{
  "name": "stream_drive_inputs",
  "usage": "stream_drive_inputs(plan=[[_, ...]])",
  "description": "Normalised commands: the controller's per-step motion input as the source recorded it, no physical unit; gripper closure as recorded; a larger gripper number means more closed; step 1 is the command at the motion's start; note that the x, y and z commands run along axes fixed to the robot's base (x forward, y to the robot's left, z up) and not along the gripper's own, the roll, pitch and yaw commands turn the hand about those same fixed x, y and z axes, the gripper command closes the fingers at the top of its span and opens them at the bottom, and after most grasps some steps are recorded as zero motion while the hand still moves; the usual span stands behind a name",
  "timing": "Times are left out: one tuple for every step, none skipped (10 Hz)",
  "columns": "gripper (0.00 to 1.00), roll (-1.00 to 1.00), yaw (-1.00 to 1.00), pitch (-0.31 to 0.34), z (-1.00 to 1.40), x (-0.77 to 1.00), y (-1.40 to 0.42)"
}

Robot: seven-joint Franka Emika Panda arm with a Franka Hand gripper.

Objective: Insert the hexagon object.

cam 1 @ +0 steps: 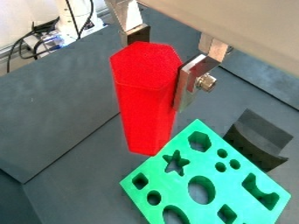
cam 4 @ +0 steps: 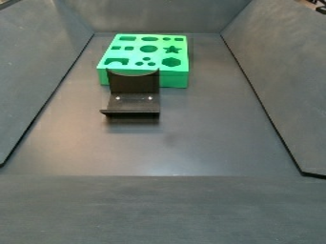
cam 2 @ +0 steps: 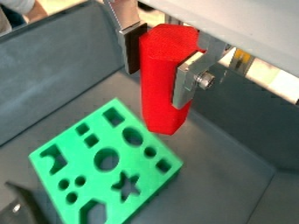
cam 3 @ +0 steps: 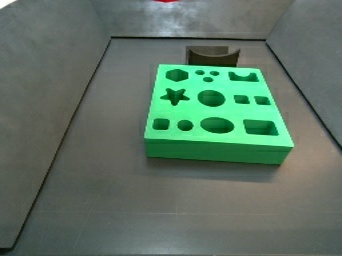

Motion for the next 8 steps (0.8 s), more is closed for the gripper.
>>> stream_drive_inputs(plan=[[1.00, 0.10, -0.14, 0.014, -1.00, 0.19, 0.73], [1.00, 0.10, -0.14, 0.016, -1.00, 0.19, 0.73], [1.00, 0.11, -0.13, 0.011, -1.00, 0.19, 0.74], [1.00, 0.10, -0.13, 0.011, -1.00, 0.19, 0.74], [1.00, 0.09, -0.13, 0.020, -1.00, 0.21, 0.74], [1.00, 0.07, -0.14, 0.027, -1.00, 0.23, 0.73], [1.00, 0.07, -0.15, 0.027, -1.00, 0.23, 0.73], [1.00, 0.06, -0.15, 0.029, -1.00, 0.23, 0.73]])
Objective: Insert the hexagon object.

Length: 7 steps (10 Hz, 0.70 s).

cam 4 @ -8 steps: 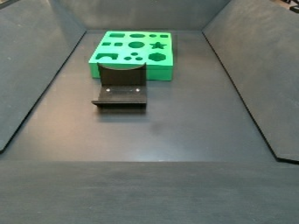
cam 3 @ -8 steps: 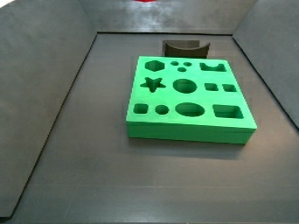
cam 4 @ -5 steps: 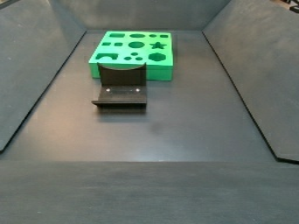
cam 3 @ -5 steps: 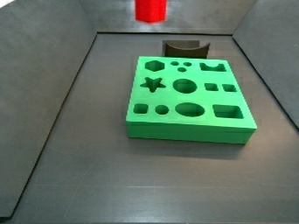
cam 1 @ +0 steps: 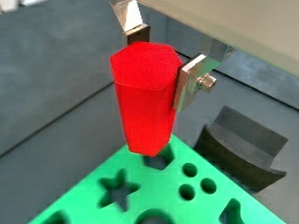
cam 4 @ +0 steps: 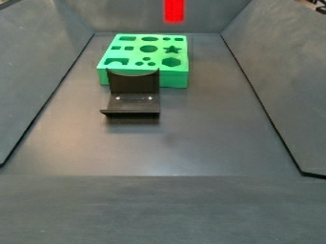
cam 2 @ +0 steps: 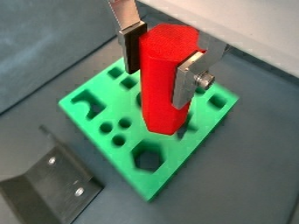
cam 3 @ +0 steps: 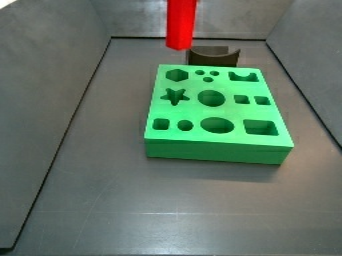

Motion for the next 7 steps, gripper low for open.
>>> stream_drive_inputs(plan=[[1.00, 0.06, -0.18, 0.034, -1.00, 0.25, 0.70], [1.00, 0.00, -0.38, 0.000, -0.99, 0.31, 0.47], [1.00, -0.12, -0.46, -0.189, -0.62, 0.07, 0.05], [1.00, -0.18, -0.32, -0.249, -0.50, 0.04, 0.03], [1.00, -0.15, -0.05, -0.219, -0.43, 0.00, 0.00], [1.00, -0.10, 0.00, -0.164, -0.30, -0.08, 0.00], [1.00, -0.08, 0.00, -0.160, -0.23, -0.24, 0.02]])
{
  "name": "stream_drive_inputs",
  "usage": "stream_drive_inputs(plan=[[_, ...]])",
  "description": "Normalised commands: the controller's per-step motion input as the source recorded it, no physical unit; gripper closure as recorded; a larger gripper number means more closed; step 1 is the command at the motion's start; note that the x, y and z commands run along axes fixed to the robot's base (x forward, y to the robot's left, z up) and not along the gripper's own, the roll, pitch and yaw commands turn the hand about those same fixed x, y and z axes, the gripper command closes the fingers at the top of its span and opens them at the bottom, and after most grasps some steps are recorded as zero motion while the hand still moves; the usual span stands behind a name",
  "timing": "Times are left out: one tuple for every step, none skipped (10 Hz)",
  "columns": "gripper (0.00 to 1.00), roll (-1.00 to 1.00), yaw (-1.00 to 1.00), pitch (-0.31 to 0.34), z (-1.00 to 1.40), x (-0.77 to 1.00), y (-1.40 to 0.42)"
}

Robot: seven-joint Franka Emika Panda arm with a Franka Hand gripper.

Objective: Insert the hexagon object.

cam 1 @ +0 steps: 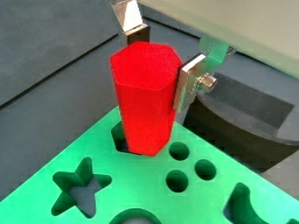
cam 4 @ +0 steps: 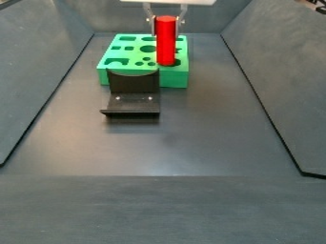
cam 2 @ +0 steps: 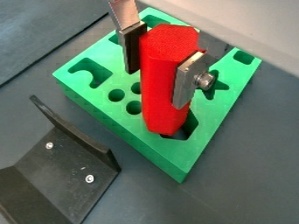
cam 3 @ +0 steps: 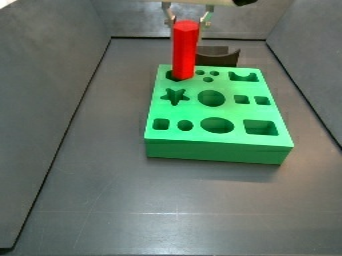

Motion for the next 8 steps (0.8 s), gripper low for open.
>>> stream_drive_inputs(plan=[[1.00, -0.04, 0.00, -0.181, -0.19, -0.36, 0.00], [1.00, -0.04, 0.01, -0.204, -0.16, -0.43, 0.00], [1.00, -0.06, 0.07, -0.214, -0.23, -0.35, 0.00], [1.00, -0.03, 0.09, -0.154, -0.59, 0.00, -0.02], [1.00, 0.00, 0.17, -0.063, -0.90, 0.31, 0.00], [1.00, 0.10, 0.30, -0.040, -1.00, 0.36, 0.00], [1.00, -0.12, 0.00, -0.189, -0.68, 0.04, 0.00], [1.00, -0.15, 0.00, -0.071, -0.40, 0.10, 0.03]])
